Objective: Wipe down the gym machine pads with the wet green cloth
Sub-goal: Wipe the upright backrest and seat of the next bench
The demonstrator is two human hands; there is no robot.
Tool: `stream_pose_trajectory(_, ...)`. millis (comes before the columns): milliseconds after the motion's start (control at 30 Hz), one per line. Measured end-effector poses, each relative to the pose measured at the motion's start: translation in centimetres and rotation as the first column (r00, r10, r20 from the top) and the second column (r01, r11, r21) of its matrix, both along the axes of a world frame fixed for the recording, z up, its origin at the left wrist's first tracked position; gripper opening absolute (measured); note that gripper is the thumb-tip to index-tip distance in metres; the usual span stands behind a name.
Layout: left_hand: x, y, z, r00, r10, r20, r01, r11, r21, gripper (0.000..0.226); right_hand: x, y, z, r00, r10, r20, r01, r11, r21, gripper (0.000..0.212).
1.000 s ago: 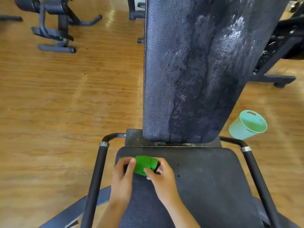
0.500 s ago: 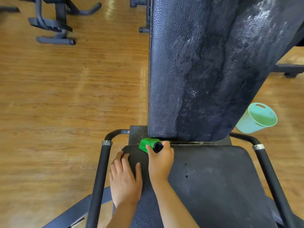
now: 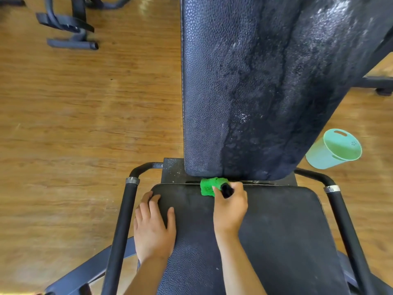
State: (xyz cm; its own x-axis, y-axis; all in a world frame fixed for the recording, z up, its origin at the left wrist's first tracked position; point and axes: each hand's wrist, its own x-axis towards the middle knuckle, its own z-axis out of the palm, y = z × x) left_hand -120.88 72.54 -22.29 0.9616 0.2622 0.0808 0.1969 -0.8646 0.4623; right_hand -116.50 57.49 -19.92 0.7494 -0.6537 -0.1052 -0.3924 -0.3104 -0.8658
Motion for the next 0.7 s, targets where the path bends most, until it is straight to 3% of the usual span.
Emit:
stream_pose_trajectory(300,-0.1,0.0,0.0,1.0,0.008,-0.023,-0.008,0.999,-0.034,0.052,-0.7,-5.9,0.0,0.997,-0.074,0.03,0.077,0.991,-0.11,0.023)
stream_pose_trajectory(600,-0.1,-0.1,-0.1,0.999,0.023,-0.044,-0.025,0.999,-0.031,0.04,-0.6,-14.9,0.6,0.937,-0.348,0.025,0.348,0.933,-0.09,0.027)
stream_pose_trajectory(700,0.0,-0.2,-0.2,0.998,0.027,-0.048,-0.028,0.999,-0.022,0.041,0.4,-17.0,1.3,0.972,-0.234,0.026,0.234,0.972,0.008,0.023)
